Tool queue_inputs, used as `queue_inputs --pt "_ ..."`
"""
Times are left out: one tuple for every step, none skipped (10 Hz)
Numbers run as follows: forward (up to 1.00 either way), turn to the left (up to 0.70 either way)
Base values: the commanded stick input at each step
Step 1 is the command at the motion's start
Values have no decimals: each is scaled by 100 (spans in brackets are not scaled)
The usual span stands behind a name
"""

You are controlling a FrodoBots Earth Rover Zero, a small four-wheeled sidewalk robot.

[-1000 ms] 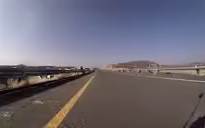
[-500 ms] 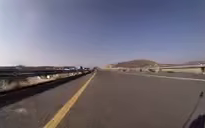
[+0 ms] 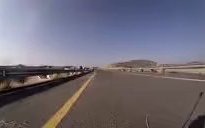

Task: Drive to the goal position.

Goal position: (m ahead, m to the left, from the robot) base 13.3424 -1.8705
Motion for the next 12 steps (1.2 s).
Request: queue_inputs --pt "85 0" --pt "85 0" --pt "85 0" --pt "85 0" --pt "85 0" --pt "85 0" --pt "85 0" --pt "85 0" --pt "85 0" --pt "85 0" --pt "85 0" --pt "85 0"
